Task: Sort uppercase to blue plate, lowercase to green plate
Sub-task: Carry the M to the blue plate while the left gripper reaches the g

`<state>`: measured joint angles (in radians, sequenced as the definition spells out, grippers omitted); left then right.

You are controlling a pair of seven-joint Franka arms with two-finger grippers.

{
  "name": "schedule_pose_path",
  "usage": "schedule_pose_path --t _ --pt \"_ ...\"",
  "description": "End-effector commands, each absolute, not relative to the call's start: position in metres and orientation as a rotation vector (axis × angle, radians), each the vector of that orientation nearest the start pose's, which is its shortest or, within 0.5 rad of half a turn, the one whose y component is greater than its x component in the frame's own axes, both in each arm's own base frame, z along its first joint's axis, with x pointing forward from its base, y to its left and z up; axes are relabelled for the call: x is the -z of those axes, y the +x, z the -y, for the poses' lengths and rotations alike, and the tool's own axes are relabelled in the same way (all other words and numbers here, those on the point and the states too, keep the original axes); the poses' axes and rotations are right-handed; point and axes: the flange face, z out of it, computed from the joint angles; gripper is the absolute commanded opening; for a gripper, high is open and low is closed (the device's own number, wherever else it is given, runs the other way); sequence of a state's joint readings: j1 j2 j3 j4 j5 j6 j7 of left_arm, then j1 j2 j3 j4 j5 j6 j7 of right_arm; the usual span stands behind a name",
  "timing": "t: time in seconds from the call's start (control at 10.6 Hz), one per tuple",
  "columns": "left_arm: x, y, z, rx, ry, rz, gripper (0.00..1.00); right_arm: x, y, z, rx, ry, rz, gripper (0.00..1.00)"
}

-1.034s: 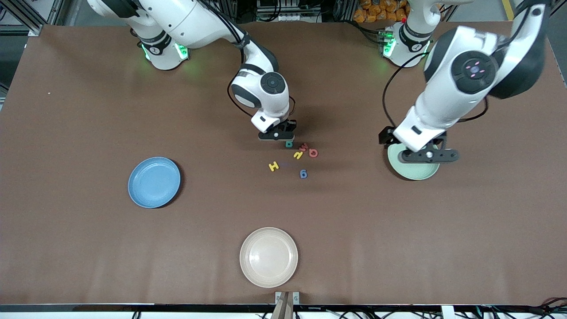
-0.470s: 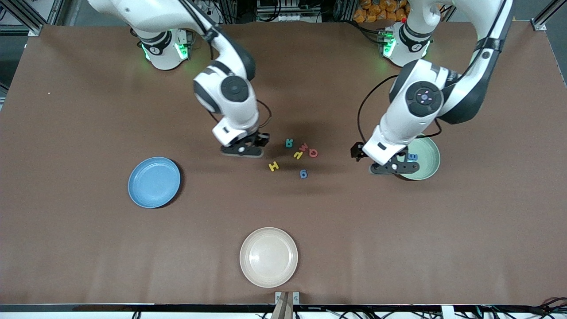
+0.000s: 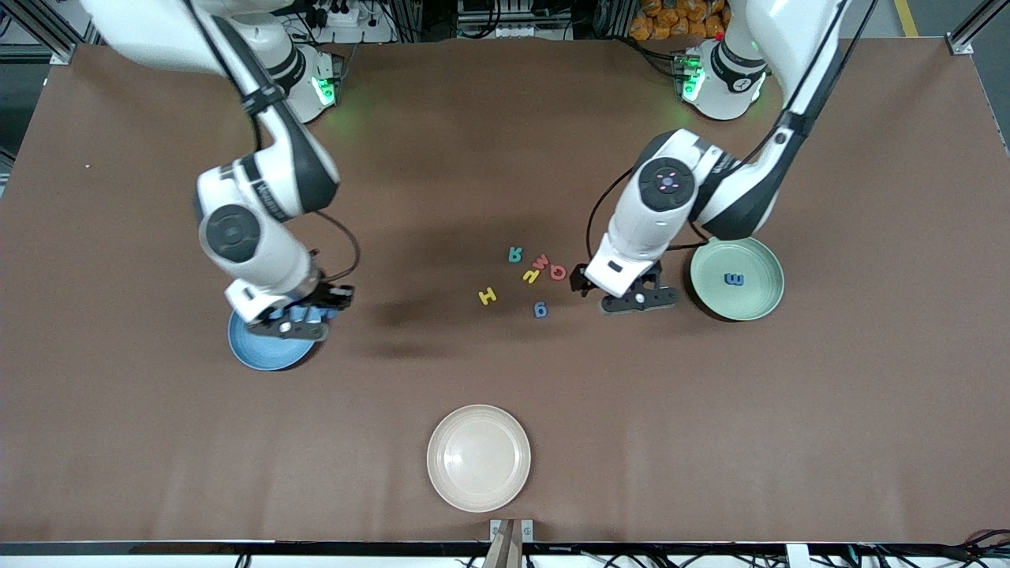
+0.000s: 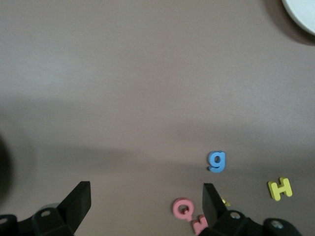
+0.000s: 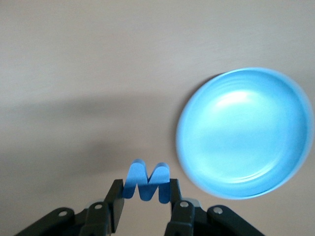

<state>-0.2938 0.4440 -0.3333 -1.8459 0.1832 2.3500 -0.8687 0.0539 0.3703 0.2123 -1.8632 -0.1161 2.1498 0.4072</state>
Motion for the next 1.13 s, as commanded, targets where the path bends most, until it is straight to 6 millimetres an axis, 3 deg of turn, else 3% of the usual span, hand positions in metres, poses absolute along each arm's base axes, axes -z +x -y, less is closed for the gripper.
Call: schedule_pose_path --t 0.0,0.09,0.19,0.38,0.47,0.56,0.66,0.75,0.85,1.03 --pt "-0.279 0.527 0.394 0.15 -3.191 0.323 1.0 -0.298 0.611 -0.089 -0.164 -3.184 -0.127 0.0" --pt "-0.266 0.519 0.406 0.155 -3.174 0.336 1.0 -0.282 0.613 -0.061 -0.197 -3.196 -0.159 0.0" --pt "-0.261 0.521 0.411 0.18 -3.166 0.355 1.0 -0.265 0.615 -0.048 -0.223 -3.199 -0.19 0.0" --pt "-0.249 0.518 0.428 0.174 -3.172 0.349 1.0 -0.234 0.617 -0.037 -0.233 -3.174 -0.248 0.02" --pt "-0.246 0.521 0.435 0.183 -3.173 0.338 1.0 -0.23 0.618 -0.034 -0.232 -3.124 -0.314 0.13" --pt "-0.242 0.53 0.439 0.2 -3.174 0.323 1.0 -0.225 0.619 -0.036 -0.228 -3.103 -0.339 0.37" --pt "-0.236 0.535 0.447 0.205 -3.182 0.313 1.0 -0.227 0.62 -0.035 -0.224 -3.102 -0.341 0.67" --pt "-0.226 0.538 0.454 0.213 -3.178 0.304 1.0 -0.233 0.62 -0.035 -0.219 -3.103 -0.343 0.91" --pt "-0.219 0.538 0.457 0.22 -3.166 0.297 1.0 -0.244 0.622 -0.036 -0.195 -3.103 -0.343 1.0" --pt "-0.208 0.535 0.464 0.229 -3.18 0.284 1.0 -0.289 0.625 -0.037 -0.132 -3.106 -0.325 1.0"
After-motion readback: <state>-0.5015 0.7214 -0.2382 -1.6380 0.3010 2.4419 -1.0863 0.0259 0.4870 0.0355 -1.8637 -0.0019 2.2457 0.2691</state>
